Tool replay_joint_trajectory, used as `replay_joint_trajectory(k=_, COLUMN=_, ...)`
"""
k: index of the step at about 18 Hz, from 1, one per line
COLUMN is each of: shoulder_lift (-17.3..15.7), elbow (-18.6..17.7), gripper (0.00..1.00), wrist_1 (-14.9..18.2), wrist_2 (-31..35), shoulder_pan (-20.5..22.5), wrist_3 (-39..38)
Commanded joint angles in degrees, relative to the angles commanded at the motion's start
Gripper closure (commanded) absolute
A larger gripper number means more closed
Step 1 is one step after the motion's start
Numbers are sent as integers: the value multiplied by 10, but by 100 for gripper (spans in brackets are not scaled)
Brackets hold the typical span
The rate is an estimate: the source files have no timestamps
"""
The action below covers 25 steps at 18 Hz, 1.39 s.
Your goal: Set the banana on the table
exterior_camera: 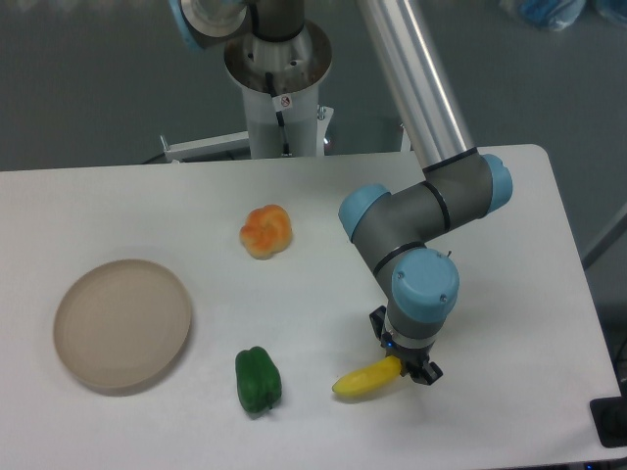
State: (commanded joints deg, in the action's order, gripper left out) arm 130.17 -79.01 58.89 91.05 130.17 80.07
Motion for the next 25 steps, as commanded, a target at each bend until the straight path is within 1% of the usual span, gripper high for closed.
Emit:
replay_joint_trajectory(k=1, shoulder_lift=-1, elbow=1, gripper=25, wrist_1=0, wrist_2=0, shoulder_pan=0, wrist_3=-1)
replay_joint_trajectory(k=2, shoulder_lift=-2, elbow=2, gripper=0, wrist_1=-2, wrist_2=1, shoulder_pan=0, wrist_3=-3)
replay_joint_trajectory(k=5, shoulder_lift=-11, elbow=4, gripper=0, wrist_1=-8, wrist_2=5, shoulder_pan=1, wrist_3=2)
replay_joint_trajectory(k=7, shoulder_lift=-39, elbow=6, gripper=0, wrist_1=3, wrist_2=7, shoulder_pan=6, wrist_3=5)
replay_joint_trajectory(k=10, shoulder_lift=-69, elbow=2, gripper=0, wrist_1=6, wrist_2=7, shoulder_pan=17, wrist_3=10)
replay_joint_trajectory(k=12, shoulder_lift=-83, elbow=9, gripper=0, wrist_1=39, wrist_2=6, shoulder_pan=19, wrist_3=11)
replay_joint_trajectory(k=13, shoulder_lift=-93, elbow=11, gripper=0, wrist_1=66, wrist_2=6, shoulder_pan=27, wrist_3=11)
replay_joint_trajectory(k=15, shoulder_lift=-103, elbow=10, gripper=0, wrist_1=90, wrist_2=2, shoulder_pan=39, wrist_3=17)
replay_joint_trajectory(k=17, shoulder_lift=-112, elbow=9, gripper=0, wrist_1=105, wrist_2=0, shoulder_pan=44, wrist_3=45)
replay_joint_trajectory(k=19, shoulder_lift=-117, elbow=3, gripper=0, wrist_1=108, wrist_2=1, shoulder_pan=50, wrist_3=71)
replay_joint_trajectory(k=25, shoulder_lift=-120, elbow=-4, gripper=0, wrist_1=107, wrist_2=0, shoulder_pan=50, wrist_3=73)
